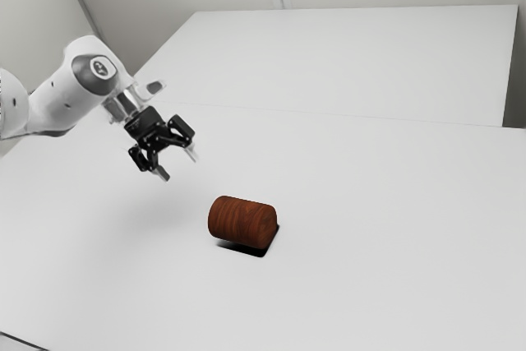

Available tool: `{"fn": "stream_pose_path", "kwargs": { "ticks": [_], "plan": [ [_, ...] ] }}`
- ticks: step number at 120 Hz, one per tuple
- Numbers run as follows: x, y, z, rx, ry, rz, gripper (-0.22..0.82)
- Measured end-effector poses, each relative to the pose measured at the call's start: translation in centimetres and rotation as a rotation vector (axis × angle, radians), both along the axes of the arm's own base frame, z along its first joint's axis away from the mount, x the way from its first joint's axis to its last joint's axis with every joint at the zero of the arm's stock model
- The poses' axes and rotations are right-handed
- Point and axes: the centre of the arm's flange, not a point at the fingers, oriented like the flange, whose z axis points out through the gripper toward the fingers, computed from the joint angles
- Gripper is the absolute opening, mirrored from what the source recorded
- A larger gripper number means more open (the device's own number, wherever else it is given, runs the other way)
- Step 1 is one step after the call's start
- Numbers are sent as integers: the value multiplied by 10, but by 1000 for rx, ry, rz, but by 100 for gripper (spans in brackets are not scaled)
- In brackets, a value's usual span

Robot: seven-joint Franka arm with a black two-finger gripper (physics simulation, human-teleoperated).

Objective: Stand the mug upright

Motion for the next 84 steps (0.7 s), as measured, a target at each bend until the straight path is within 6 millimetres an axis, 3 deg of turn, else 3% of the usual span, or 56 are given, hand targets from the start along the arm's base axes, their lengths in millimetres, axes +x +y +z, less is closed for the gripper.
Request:
{"fn": "stream_pose_path", "kwargs": {
  "ticks": [42,84],
  "plan": [
    [-13,-15,-76,-216,116,38,60],
    [-9,-29,-99,-397,110,73,60]
  ]
}}
